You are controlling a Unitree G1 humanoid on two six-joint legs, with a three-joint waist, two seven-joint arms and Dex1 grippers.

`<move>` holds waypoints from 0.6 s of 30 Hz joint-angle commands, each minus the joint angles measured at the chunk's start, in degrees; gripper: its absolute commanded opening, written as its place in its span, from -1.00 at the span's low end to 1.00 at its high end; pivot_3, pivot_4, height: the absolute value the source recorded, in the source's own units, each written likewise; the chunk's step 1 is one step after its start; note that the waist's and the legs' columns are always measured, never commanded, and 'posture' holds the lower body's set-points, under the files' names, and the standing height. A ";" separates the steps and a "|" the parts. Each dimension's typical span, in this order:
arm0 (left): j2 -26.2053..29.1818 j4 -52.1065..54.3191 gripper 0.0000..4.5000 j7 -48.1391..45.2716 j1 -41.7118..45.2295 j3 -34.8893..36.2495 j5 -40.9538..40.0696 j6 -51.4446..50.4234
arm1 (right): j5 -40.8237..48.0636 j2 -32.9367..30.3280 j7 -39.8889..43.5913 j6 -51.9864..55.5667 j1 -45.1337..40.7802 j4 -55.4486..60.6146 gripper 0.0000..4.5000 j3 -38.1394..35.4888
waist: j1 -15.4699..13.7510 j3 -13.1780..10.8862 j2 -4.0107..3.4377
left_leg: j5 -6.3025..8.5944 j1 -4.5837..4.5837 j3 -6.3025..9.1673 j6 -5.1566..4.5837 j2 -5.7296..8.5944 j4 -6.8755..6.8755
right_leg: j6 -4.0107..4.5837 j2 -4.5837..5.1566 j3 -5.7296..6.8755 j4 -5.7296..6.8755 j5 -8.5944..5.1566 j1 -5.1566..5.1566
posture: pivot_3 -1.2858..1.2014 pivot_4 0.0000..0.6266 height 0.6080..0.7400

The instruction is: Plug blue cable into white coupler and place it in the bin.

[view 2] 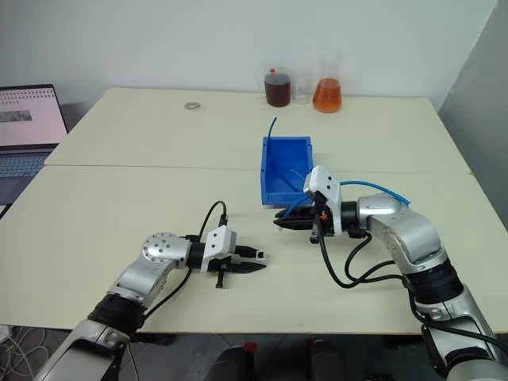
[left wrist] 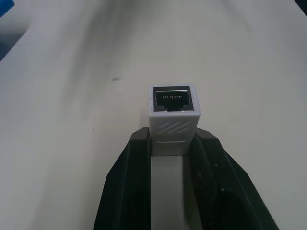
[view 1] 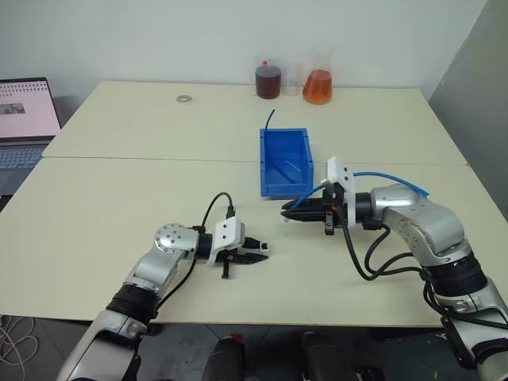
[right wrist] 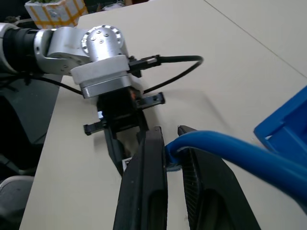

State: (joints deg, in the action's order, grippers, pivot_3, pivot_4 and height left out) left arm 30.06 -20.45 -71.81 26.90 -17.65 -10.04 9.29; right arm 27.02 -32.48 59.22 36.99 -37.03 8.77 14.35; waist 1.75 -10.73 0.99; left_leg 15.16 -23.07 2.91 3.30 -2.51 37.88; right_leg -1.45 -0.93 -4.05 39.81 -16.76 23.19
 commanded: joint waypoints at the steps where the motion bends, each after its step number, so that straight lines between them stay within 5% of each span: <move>1: -1.08 -4.04 -0.65 -1.53 0.79 -1.01 2.26 3.85 | -1.26 -0.03 1.60 -1.47 0.32 2.61 -0.93 1.54 | 0.00 0.00 0.00 | 0.00 0.01 0.01 0.00 0.00 0.00 | 0.00 0.00 0.01 0.02 0.00 0.00 | 0.03 -0.52 1.00; 18: -1.32 -5.08 -0.65 -4.02 2.13 0.53 1.49 -0.65 | -8.34 5.79 0.85 -4.42 0.09 -3.91 -0.93 7.72 | 0.07 0.02 0.00 | -0.01 0.08 0.05 -0.01 0.00 0.06 | 0.00 -0.01 0.02 0.14 0.00 -0.05 | 0.03 -0.52 1.00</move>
State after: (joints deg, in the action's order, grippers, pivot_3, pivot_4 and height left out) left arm 28.41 -25.24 -75.56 29.62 -16.99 -9.18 10.23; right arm 19.09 -27.35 59.83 34.11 -36.19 4.49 22.25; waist 1.81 -10.71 1.00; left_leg 15.15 -22.99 2.96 3.29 -2.51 37.93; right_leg -1.45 -0.95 -4.03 39.95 -16.76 23.15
